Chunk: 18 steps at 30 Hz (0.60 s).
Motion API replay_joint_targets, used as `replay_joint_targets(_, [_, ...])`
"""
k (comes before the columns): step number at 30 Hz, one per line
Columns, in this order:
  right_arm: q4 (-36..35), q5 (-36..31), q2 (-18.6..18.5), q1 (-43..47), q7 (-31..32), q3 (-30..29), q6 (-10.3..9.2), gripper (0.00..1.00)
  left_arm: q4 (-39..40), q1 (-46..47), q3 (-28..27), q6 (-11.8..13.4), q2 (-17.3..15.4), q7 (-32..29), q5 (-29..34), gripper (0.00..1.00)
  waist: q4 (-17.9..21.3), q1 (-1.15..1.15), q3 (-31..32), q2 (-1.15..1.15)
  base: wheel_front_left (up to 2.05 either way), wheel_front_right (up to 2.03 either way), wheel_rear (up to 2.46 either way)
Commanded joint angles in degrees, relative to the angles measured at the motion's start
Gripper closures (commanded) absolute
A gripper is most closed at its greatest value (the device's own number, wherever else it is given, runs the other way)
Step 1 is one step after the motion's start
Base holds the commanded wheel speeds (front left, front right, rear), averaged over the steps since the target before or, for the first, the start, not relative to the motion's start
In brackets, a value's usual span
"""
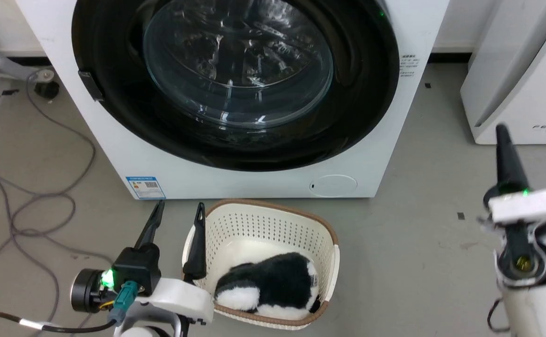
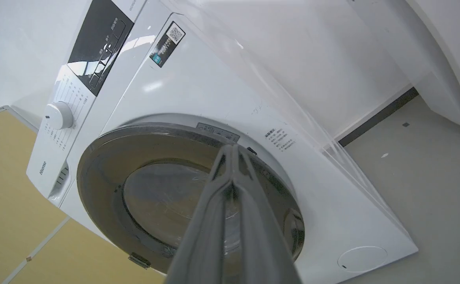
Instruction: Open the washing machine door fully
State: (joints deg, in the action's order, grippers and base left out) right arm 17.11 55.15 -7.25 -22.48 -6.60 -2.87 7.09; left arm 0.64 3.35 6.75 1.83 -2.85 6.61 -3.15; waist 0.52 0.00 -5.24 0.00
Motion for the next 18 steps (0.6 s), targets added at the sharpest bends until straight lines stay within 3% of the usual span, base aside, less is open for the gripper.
replay_joint_targets(1, [1.3,2.2,-0.7,-2.6,-0.5,0.1,0.19,1.00,0.5,1.2,0.3,0.1,0.0,0.5,-0.3,0.00,-0.1,0.00,-0.6,0.00,0.00,0.00,0.00])
replay_joint_targets(9, [9.9,9.5,-4.5,-15.4,-0.7,3.4,0.22,1.00,1.6,3.2,1.3,0.3,0.0,1.5,-0.3,0.00,-0.5,0.00,-3.4,0.00,0.00,0.00,0.00])
replay_joint_targets(18, [22.1,15.7,-7.5,-31.2,3.4,10.6,0.25,1.00,2.7,5.3,2.5,0.4,0.0,2.5,-0.3,0.00,-0.7,0.00,-6.9,0.00,0.00,0.00,0.00])
